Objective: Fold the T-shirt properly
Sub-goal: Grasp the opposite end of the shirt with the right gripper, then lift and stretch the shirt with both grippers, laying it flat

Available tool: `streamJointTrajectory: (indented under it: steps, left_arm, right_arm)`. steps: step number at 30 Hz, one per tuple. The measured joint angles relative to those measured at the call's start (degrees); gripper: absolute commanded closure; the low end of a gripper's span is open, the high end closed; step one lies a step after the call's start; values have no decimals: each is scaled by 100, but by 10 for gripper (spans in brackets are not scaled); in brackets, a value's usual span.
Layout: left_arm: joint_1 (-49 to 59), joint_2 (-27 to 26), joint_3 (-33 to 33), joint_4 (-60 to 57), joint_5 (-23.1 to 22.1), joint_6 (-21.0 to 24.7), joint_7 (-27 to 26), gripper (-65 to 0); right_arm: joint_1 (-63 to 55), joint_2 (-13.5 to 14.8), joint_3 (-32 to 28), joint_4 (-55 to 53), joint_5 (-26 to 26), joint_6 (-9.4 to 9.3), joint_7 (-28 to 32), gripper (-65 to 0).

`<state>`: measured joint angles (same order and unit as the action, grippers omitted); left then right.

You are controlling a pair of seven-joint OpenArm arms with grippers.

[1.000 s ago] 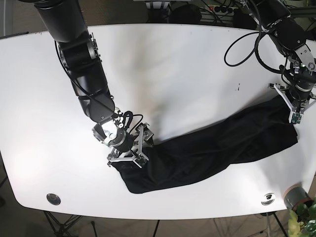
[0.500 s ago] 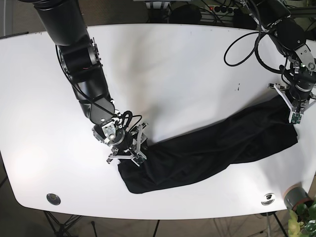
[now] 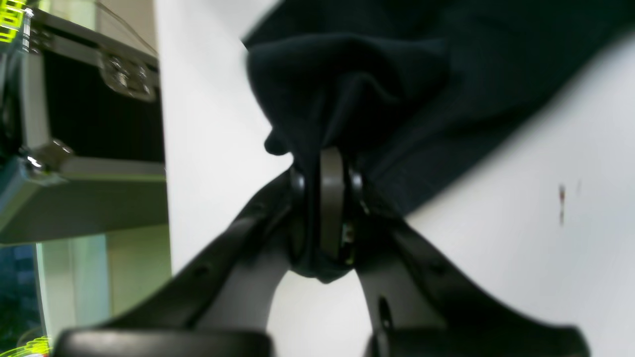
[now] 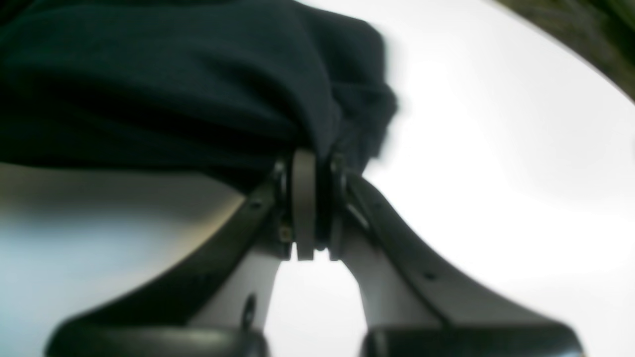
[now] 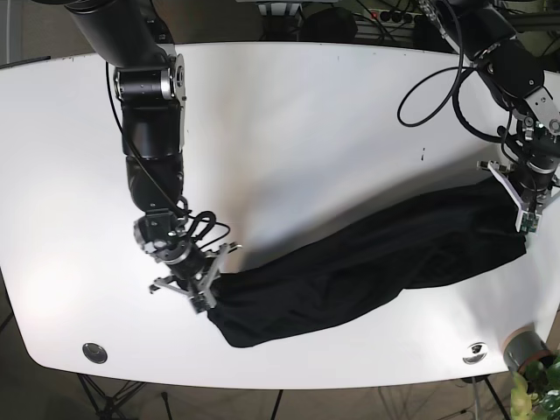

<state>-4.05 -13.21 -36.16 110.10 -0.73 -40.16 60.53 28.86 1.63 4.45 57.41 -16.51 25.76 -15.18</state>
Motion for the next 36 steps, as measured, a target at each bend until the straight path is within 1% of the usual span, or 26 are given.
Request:
streamJointTrajectory:
  steps: [3,4,6,8,11,12,13,17,19,20,21,22,24,25,30,34,36]
  left_arm:
    - [-260,4,15,4,-63,-4,-15,0]
    - [-345,17,17,2,-59,-9,-7,0]
    - [-474,28,120,4,-37,0,-4,0]
    - [-616,2,450,4,26,4,13,0]
    - [-756,26,857,0,-22,-13,7,0]
    - [-780,48,922,4,-57,-7,-13,0]
    - [-822,98,1025,7,-57,-17,-11,0]
    - [-973,343,1233,0,-42,-22,0,0]
    - [-1019,450,1427,4,-52,-22,-13,0]
    - [-1019,479,1471,4,-59,-22,-20,0]
    - [-1010,511,1528,4,-59,-22,-22,0]
    - [-1003,525,1572,-2,-59,-24,-7,0]
    - [-957,546,1587,0,-61,-24,-13,0]
    - [-925,570,1593,4,-26,-20,-11,0]
    - [-481,658,1617,9,-46,-20,-11,0]
    - [26,501,1620,7,-96,-35,-20,0]
    - [282,363,1604,9,-116,-39,-57,0]
  right_arm:
    - [-267,42,599,848,-2,450,-433,-21]
    - [-361,31,826,1167,11,645,-614,-21]
    - [-516,20,1099,1687,28,866,-911,-21]
    - [-691,-15,1366,2275,35,1088,-1318,-21]
    - [-907,-33,1718,3010,35,1475,-1847,-21]
    - [-979,-33,1818,3200,52,1504,-1937,-21]
    - [-1088,-39,1974,3495,61,1484,-2159,-21]
    - [-1379,0,2387,4127,33,1475,-2697,-21]
    - [-1580,-26,2610,4494,26,1453,-3014,-21]
    - [-1670,-37,2664,4621,57,1484,-3086,-21]
    - [-1788,-68,2771,4822,146,1478,-3287,-21]
    - [-1963,-101,2903,5034,315,1447,-3416,-21]
    - [-2203,-122,3073,5254,649,1469,-3659,-21]
    - [-2371,-138,3202,5407,938,1475,-3764,-21]
    - [-3084,-149,3668,5648,1884,1460,-4291,-21]
    - [-3600,-146,4076,5643,2721,1464,-4520,-21]
    - [-3851,-146,4109,5643,3069,1451,-4548,-21]
